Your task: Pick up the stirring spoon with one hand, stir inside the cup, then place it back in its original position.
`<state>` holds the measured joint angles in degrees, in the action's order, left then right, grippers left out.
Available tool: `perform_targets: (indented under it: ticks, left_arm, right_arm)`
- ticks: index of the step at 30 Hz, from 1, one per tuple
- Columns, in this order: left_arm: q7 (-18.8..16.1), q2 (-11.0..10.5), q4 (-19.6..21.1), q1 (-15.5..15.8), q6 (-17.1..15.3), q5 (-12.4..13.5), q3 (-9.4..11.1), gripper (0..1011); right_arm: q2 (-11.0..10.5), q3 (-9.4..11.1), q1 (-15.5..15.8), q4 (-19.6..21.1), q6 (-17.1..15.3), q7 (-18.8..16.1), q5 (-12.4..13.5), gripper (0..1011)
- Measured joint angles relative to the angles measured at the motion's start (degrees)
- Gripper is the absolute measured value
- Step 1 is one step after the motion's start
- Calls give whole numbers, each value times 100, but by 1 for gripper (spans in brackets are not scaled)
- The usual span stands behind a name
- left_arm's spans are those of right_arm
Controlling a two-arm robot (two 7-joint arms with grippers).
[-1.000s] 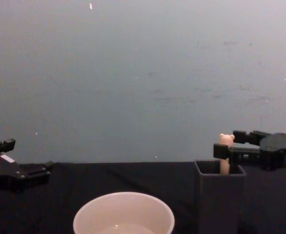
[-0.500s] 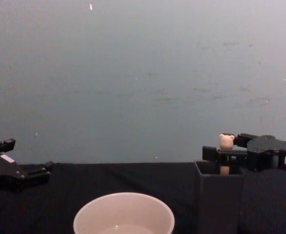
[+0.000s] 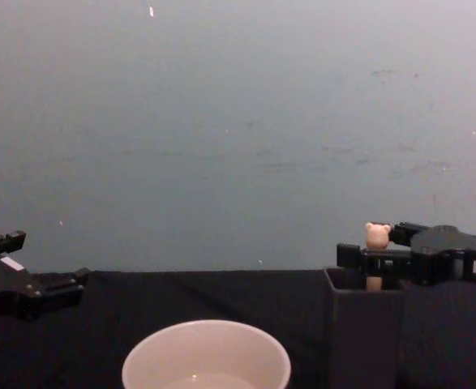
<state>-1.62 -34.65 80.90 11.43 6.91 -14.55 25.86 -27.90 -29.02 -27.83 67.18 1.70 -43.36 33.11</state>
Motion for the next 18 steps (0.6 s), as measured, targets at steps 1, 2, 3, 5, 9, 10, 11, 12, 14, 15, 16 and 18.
perform_targets:
  ticks: [1, 2, 3, 5, 9, 10, 11, 12, 14, 15, 16, 18]
  left_arm:
    - [0, 0, 0, 0, 0, 0, 0, 1001]
    - [0, 0, 0, 0, 0, 0, 0, 1001]
    - [0, 0, 0, 0, 0, 0, 0, 1001]
    - [0, 0, 0, 0, 0, 0, 0, 1001]
    - [0, 0, 0, 0, 0, 0, 0, 1001]
    - [0, 0, 0, 0, 0, 0, 0, 1001]
    - [0, 0, 0, 0, 0, 0, 0, 1001]
    - [0, 0, 0, 0, 0, 0, 0, 1001]
    - [0, 0, 0, 0, 0, 0, 0, 1001]
    - [0, 0, 0, 0, 0, 0, 0, 1001]
    - [0, 0, 0, 0, 0, 0, 0, 1001]
    - [0, 0, 0, 0, 0, 0, 0, 1001]
  right_arm:
    - [0, 0, 1, 0, 0, 0, 1, 969]
    - [0, 1, 1, 0, 0, 0, 1, 947]
    - [0, 2, 2, 0, 0, 0, 2, 933]
    - [0, 2, 2, 1, 0, 0, 2, 881]
    - [0, 5, 5, 3, 2, -2, 4, 774]
    - [0, 6, 5, 3, 2, -2, 5, 759]
    - [0, 6, 5, 4, 2, -2, 5, 716]
    - [0, 7, 6, 5, 2, -3, 6, 678]
    - [0, 8, 7, 6, 2, -3, 6, 621]
    - [0, 8, 7, 6, 2, -4, 7, 600]
    - [0, 8, 8, 7, 2, -5, 8, 563]
    - [0, 8, 8, 7, 2, -5, 9, 503]
